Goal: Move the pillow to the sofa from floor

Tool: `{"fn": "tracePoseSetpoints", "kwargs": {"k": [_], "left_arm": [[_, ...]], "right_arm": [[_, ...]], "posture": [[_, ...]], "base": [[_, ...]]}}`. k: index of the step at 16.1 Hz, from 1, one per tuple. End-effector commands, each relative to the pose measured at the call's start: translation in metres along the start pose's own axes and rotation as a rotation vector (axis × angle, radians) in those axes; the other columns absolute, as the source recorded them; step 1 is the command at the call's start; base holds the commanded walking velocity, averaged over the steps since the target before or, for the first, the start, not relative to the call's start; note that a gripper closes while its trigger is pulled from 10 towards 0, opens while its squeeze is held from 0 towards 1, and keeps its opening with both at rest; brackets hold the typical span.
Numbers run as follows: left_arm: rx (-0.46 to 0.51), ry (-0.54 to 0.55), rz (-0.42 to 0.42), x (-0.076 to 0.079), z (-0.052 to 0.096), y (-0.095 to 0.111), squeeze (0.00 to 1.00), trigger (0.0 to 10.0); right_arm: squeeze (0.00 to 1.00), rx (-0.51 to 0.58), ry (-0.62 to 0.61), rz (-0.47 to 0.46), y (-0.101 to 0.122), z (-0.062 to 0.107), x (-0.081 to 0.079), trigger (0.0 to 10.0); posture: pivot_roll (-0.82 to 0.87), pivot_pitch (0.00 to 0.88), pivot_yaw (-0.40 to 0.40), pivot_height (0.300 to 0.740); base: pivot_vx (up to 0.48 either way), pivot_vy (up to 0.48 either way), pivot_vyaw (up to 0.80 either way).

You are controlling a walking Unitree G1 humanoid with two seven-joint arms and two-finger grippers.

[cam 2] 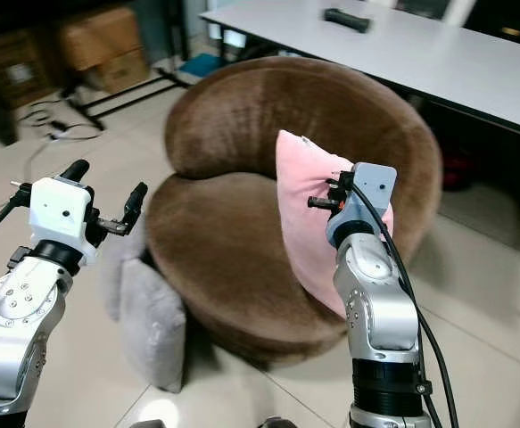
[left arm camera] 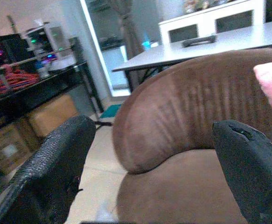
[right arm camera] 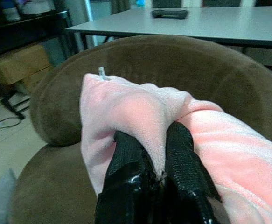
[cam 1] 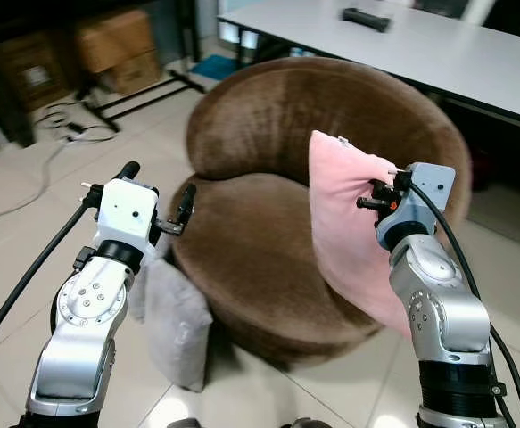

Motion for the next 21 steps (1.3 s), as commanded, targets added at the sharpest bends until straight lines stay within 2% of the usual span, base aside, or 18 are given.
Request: {"fn": "tracePoseSetpoints", "kwargs": {"k": [1, 7, 13, 18, 21], "left_arm": [[0.021, -0.013, 0.002, 0.0008, -0.0010, 0.0053, 0.00, 10.0], [0.017, -0.021, 0.004, -0.0001, -0.0020, 0.0047, 0.00, 10.0], [0.015, -0.024, 0.006, 0.0002, -0.0021, 0.0047, 0.00, 10.0], [0.015, -0.027, 0.005, 0.0004, -0.0025, 0.0046, 0.00, 10.0], [0.012, -0.036, 0.000, 0.0010, -0.0026, 0.0038, 0.00, 10.0]], "right_arm": [[0.00, 0.066, 0.009, -0.005, 0.0119, 0.0002, -0.0024, 10.0], [0.00, 0.050, 0.018, 0.022, 0.0088, 0.0011, -0.0050, 10.0], [0.00, 0.045, 0.011, 0.028, 0.0077, -0.0002, -0.0035, 10.0], [0.00, 0.050, 0.004, 0.036, 0.0080, -0.0006, -0.0019, 10.0], [0.00, 0.042, 0.006, 0.034, 0.0070, -0.0008, -0.0027, 10.0]], "posture": [[0.09, 0.000, -0.029, 0.740], [0.09, 0.000, -0.026, 0.740], [0.09, 0.000, -0.030, 0.740], [0.09, 0.000, -0.030, 0.740], [0.09, 0.000, -0.027, 0.740]], "base": [[0.000, 0.000, -0.47], [0.262, 0.000, 0.00], [0.272, 0.000, -0.76], [0.274, 0.000, 0.00], [0.273, 0.000, -0.80]]}}
Point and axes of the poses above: a point about 5 cm out from each wrist's last joint towards the gripper, its own z axis pointing back from the gripper into the wrist, its own y axis along the axis of the wrist's last joint, x = y × z, the point moved 2 cm from there along -z, pointing out of the wrist towards the gripper, and after that the axes turned 1 degree about -z, right-handed, at the moved point
